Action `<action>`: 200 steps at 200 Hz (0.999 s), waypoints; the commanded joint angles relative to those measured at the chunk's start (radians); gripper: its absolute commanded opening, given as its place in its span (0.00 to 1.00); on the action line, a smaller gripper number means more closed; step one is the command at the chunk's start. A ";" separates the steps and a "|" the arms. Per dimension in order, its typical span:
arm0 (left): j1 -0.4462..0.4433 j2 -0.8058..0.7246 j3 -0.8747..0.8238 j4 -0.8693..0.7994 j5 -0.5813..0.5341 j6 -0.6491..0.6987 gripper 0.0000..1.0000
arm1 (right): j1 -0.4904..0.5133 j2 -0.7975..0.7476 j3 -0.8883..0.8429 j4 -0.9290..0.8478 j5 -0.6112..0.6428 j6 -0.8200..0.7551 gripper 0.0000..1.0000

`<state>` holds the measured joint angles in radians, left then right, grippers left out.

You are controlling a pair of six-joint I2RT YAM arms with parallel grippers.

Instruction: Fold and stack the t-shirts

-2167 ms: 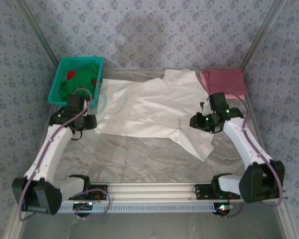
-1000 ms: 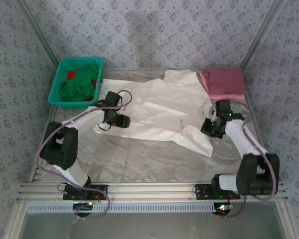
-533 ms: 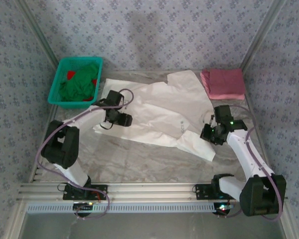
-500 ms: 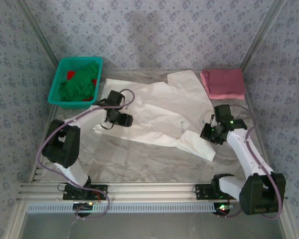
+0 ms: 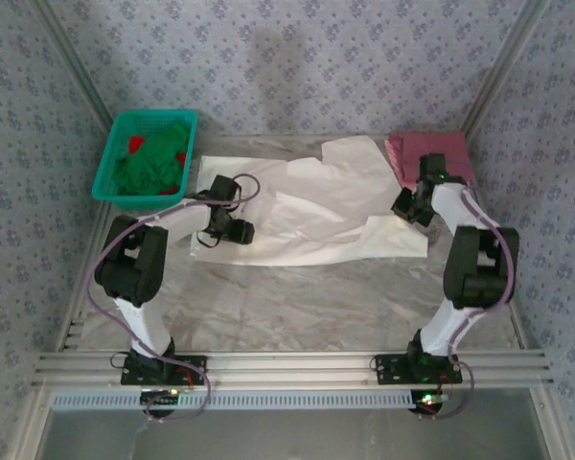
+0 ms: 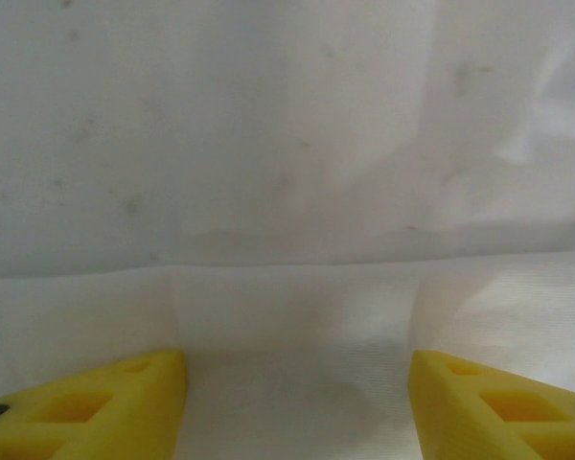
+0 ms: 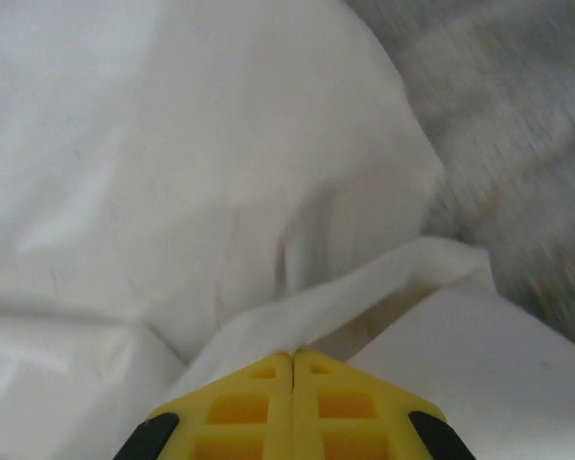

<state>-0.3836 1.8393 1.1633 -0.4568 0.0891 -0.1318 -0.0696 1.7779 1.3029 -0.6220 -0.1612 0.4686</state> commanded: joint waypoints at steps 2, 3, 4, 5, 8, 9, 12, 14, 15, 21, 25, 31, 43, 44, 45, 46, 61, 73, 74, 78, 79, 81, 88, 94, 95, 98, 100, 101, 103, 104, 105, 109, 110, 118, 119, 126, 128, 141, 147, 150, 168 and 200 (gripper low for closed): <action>0.028 0.055 0.071 -0.006 -0.013 -0.003 0.62 | 0.010 0.103 0.215 -0.015 -0.067 0.036 0.00; 0.029 0.055 0.073 -0.008 -0.014 -0.003 0.62 | 0.012 0.107 0.225 -0.021 -0.068 0.036 0.00; 0.030 0.057 0.076 -0.009 -0.015 -0.003 0.62 | 0.015 0.110 0.234 -0.026 -0.068 0.037 0.00; 0.030 0.057 0.079 -0.010 -0.016 -0.003 0.62 | 0.018 0.113 0.243 -0.031 -0.067 0.037 0.00; 0.032 0.058 0.085 -0.012 -0.020 -0.003 0.62 | 0.025 0.119 0.267 -0.044 -0.063 0.038 0.00; 0.032 0.058 0.088 -0.012 -0.021 -0.003 0.62 | 0.028 0.121 0.275 -0.048 -0.061 0.038 0.00; 0.033 0.057 0.090 -0.013 -0.022 -0.003 0.62 | 0.035 0.123 0.295 -0.057 -0.057 0.038 0.00; 0.034 0.055 0.093 -0.011 -0.022 -0.002 0.62 | 0.040 0.124 0.307 -0.060 -0.051 0.039 0.00; 0.034 0.054 0.093 -0.010 -0.022 -0.002 0.62 | 0.042 0.124 0.312 -0.060 -0.048 0.040 0.00; 0.035 0.044 0.099 -0.006 -0.022 0.000 0.62 | 0.054 0.121 0.337 -0.062 -0.034 0.048 0.00; 0.037 0.038 0.101 -0.004 -0.022 -0.001 0.62 | 0.060 0.118 0.352 -0.062 -0.028 0.052 0.00; 0.038 0.028 0.104 0.000 -0.023 -0.002 0.62 | 0.067 0.117 0.376 -0.064 -0.013 0.067 0.00; 0.038 0.010 0.105 0.009 -0.022 -0.002 0.62 | 0.073 0.119 0.414 -0.077 -0.002 0.085 0.09; 0.038 0.009 0.105 0.009 -0.021 -0.002 0.62 | 0.074 0.120 0.418 -0.078 -0.002 0.084 0.11; 0.038 0.008 0.106 0.009 -0.021 -0.002 0.62 | 0.074 0.120 0.421 -0.079 -0.002 0.084 0.13; 0.038 0.008 0.106 0.009 -0.020 -0.002 0.62 | 0.074 0.121 0.423 -0.080 -0.003 0.084 0.16; 0.040 0.010 0.116 -0.001 -0.020 0.003 0.62 | 0.074 0.138 0.451 -0.082 -0.026 0.073 0.45; 0.043 0.017 0.121 -0.010 -0.020 0.004 0.62 | 0.072 0.152 0.466 -0.110 -0.037 0.043 0.43; 0.043 0.017 0.121 -0.011 -0.020 0.005 0.62 | 0.072 0.152 0.465 -0.113 -0.036 0.038 0.43; 0.045 0.019 0.121 -0.012 -0.019 0.006 0.62 | 0.070 0.149 0.454 -0.117 -0.033 0.026 0.43; 0.045 0.019 0.121 -0.014 -0.019 0.006 0.62 | 0.070 0.146 0.450 -0.116 -0.033 0.025 0.43; 0.045 0.021 0.122 -0.016 -0.019 0.005 0.62 | 0.071 0.141 0.440 -0.113 -0.032 0.024 0.43; 0.045 0.023 0.122 -0.023 -0.019 0.005 0.62 | 0.070 0.118 0.391 -0.091 -0.027 0.027 0.44; 0.045 0.020 0.119 -0.026 -0.019 0.005 0.62 | 0.068 0.089 0.333 -0.067 -0.016 0.031 0.45; 0.045 0.020 0.118 -0.026 -0.019 0.005 0.62 | 0.067 0.084 0.322 -0.062 -0.014 0.032 0.45; 0.045 0.018 0.116 -0.026 -0.019 0.004 0.62 | 0.065 0.068 0.291 -0.046 -0.012 0.038 0.46; 0.045 0.017 0.113 -0.026 -0.019 0.002 0.62 | 0.062 0.058 0.267 -0.038 -0.012 0.042 0.46; 0.045 0.016 0.112 -0.026 -0.019 0.002 0.62 | 0.060 0.053 0.255 -0.033 -0.013 0.044 0.46; 0.045 0.015 0.109 -0.024 -0.020 0.000 0.62 | 0.058 0.042 0.232 -0.023 -0.015 0.048 0.46; 0.045 0.013 0.108 -0.024 -0.019 0.000 0.62 | 0.056 0.039 0.221 -0.018 -0.016 0.049 0.46; 0.045 0.013 0.107 -0.022 -0.019 0.000 0.62 | 0.054 0.034 0.209 -0.013 -0.019 0.051 0.46; 0.045 0.008 0.102 -0.019 -0.017 -0.003 0.62 | 0.044 0.011 0.159 0.009 -0.031 0.066 0.46; 0.045 0.008 0.100 -0.019 -0.017 -0.003 0.62 | 0.042 0.006 0.153 0.013 -0.033 0.069 0.46; 0.045 0.001 0.088 -0.014 -0.014 -0.007 0.62 | 0.017 -0.033 0.047 0.074 -0.069 0.092 0.45; 0.045 0.000 0.086 -0.014 -0.014 -0.006 0.62 | 0.014 -0.037 0.035 0.079 -0.073 0.095 0.45; 0.045 -0.004 0.079 -0.011 -0.008 -0.009 0.62 | -0.009 -0.064 -0.038 0.119 -0.083 0.101 0.45; 0.046 -0.005 0.079 -0.010 -0.006 -0.010 0.62 | -0.015 -0.070 -0.058 0.129 -0.085 0.104 0.45; 0.045 -0.004 0.075 -0.007 0.004 -0.013 0.62 | -0.047 -0.090 -0.161 0.185 -0.097 0.111 0.45; 0.045 -0.001 0.077 -0.005 0.009 -0.013 0.62 | -0.056 -0.086 -0.186 0.210 -0.119 0.109 0.44; 0.045 0.002 0.079 -0.005 0.012 -0.013 0.62 | -0.059 -0.080 -0.193 0.223 -0.132 0.106 0.43; 0.045 0.022 0.099 -0.008 0.024 -0.015 0.62 | -0.062 -0.035 -0.207 0.262 -0.170 0.077 0.37; 0.043 0.024 0.123 -0.021 0.029 -0.024 0.62 | -0.088 0.053 -0.196 0.353 -0.224 0.092 0.32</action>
<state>-0.3466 1.8755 1.2526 -0.4530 0.0952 -0.1398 -0.1413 1.7683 1.0912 -0.3889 -0.3103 0.5537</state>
